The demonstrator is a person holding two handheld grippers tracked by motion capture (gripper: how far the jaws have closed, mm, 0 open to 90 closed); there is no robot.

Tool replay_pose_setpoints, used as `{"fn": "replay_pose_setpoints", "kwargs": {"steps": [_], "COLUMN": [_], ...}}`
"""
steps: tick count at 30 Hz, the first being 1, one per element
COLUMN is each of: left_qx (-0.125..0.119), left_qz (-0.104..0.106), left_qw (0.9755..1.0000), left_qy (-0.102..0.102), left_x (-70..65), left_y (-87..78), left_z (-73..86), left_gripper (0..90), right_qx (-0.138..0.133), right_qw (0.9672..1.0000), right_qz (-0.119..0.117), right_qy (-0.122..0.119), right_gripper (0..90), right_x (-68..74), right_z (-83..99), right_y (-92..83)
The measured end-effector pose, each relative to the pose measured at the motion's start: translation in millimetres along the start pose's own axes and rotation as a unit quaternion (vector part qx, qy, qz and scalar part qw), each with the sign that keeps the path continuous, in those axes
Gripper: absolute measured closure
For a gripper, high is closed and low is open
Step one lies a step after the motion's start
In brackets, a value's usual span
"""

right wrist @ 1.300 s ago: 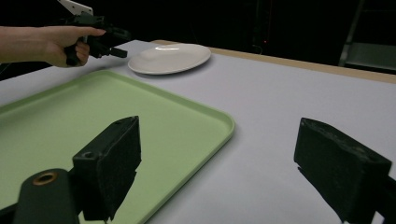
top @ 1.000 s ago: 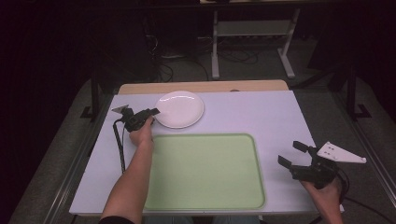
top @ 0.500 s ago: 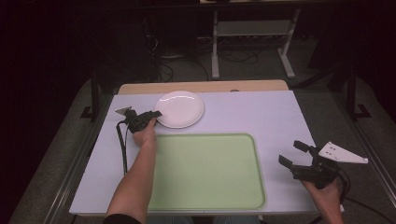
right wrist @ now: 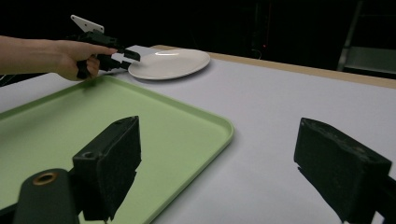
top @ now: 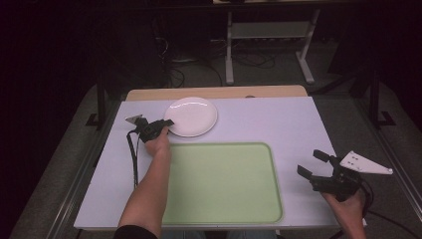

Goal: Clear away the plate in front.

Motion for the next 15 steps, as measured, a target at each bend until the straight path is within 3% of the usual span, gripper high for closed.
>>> {"fn": "replay_pose_setpoints", "kwargs": {"steps": [15], "left_qx": [-0.009], "left_qz": [-0.017], "left_qw": [0.9997], "left_qy": [-0.012], "left_x": [3.7], "left_y": [2.4], "left_z": [2.4], "left_gripper": [77.6], "right_qx": [0.002], "right_qw": [1.0], "right_qz": [0.0], "right_qy": [0.001], "right_gripper": [13.7], "right_x": [-0.9], "right_z": [0.5], "right_y": [0.1]}}
Point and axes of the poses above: each handheld gripper's, and its own axes: y roughly forward along the jaws, z roughly out of its underside, x roughly to its left, the point moved 10 cm from there along y, roughly forward along the jaws, and after that the axes turned 5 degrees about x, right-handed, at the moved point
